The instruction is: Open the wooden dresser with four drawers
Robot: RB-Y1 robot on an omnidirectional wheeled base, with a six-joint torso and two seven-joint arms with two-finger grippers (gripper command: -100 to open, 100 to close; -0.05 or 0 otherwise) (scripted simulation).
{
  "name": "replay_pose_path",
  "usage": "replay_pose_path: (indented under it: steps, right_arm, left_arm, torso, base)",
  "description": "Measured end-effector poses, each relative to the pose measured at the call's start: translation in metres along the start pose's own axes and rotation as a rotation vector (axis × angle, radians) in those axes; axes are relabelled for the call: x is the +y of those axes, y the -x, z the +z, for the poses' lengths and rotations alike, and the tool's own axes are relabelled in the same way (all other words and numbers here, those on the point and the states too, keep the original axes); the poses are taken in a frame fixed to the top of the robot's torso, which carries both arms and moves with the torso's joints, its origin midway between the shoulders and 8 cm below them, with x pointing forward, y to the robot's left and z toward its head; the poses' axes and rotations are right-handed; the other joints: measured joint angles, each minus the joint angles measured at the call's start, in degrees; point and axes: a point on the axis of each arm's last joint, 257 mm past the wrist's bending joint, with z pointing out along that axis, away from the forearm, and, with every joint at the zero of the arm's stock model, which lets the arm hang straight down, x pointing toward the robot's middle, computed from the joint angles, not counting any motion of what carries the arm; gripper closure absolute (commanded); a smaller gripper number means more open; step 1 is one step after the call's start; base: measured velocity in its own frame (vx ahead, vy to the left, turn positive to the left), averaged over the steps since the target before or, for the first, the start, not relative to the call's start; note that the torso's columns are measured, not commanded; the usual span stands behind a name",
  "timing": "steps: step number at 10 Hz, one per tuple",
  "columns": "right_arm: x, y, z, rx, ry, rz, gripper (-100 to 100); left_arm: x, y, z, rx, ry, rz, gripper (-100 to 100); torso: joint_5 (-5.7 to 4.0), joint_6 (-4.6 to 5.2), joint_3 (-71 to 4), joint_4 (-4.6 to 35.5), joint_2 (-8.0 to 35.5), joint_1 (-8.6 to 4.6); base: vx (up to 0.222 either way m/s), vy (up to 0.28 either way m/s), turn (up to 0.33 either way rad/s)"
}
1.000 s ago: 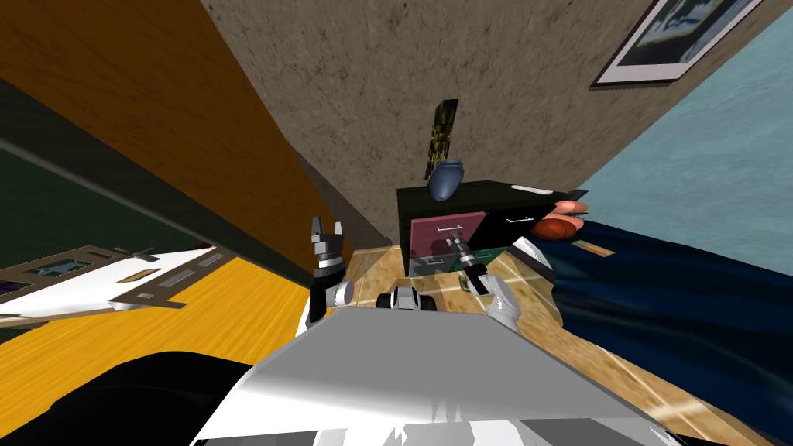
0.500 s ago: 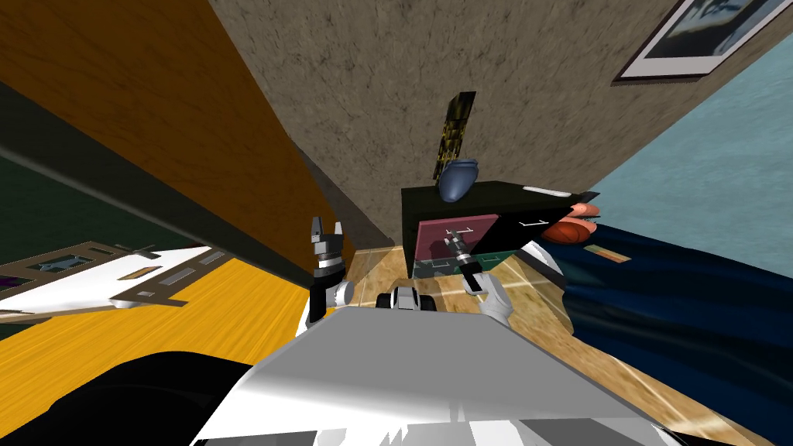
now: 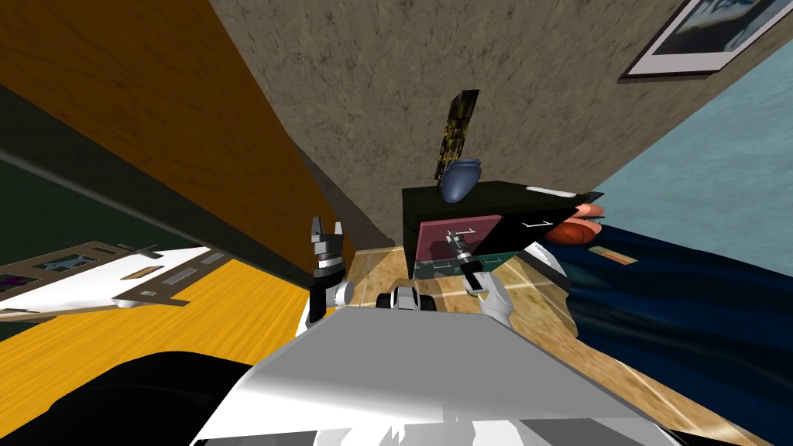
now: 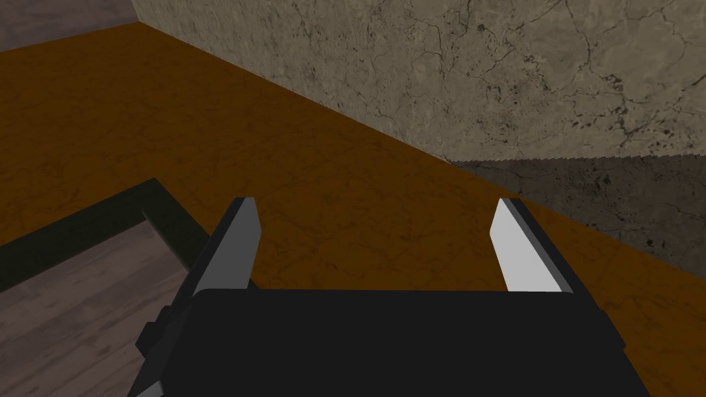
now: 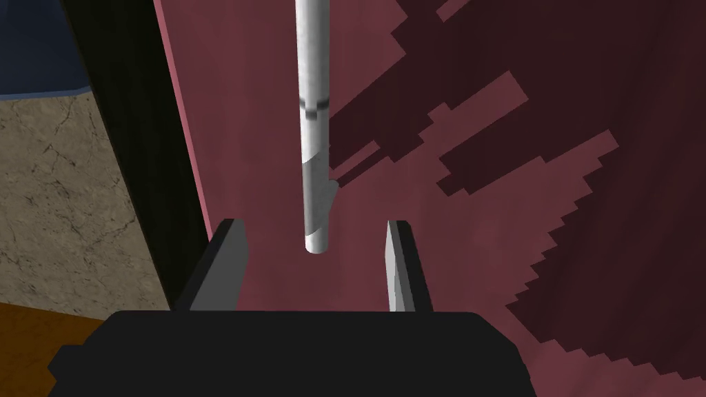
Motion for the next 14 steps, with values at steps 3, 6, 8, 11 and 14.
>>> replay_pose_path:
  steps: [3,6,8,11,14]
  right_arm:
    - [-0.004,0.000,0.002,-0.009,-0.005,-0.003,100]
    - [-0.001,-0.005,0.000,-0.008,0.011,0.002,100]
    - [-0.004,-0.005,0.000,-0.012,0.009,0.002,100]
    - [-0.005,-0.003,-0.002,-0.023,0.008,0.004,100]
    - [-0.008,-0.012,0.002,-0.018,0.017,0.004,-100]
  left_arm:
    - [0.000,0.000,0.000,0.000,0.000,0.000,0]
    - [0.000,0.000,0.000,0.000,0.000,0.000,0]
    - [0.000,0.000,0.000,0.000,0.000,0.000,0]
    - [0.000,0.000,0.000,0.000,0.000,0.000,0]
    - [0.000,0.000,0.000,0.000,0.000,0.000,0]
  torso:
    - [0.04,0.03,0.21,0.09,0.31,0.16]
    - [0.23,-0.04,-0.15,0.19,-0.24,0.31]
    - [0.13,-0.02,0.07,0.12,0.13,0.28]
    - [0.19,0.00,0.04,0.25,0.08,0.20]
    - [0.09,-0.03,-0.19,-0.05,-0.31,0.24]
  base:
    - [-0.181,0.001,-0.013]
    - [-0.132,-0.002,-0.018]
    - [-0.180,0.004,-0.035]
    - [-0.145,-0.030,-0.013]
    - [-0.042,0.018,0.053]
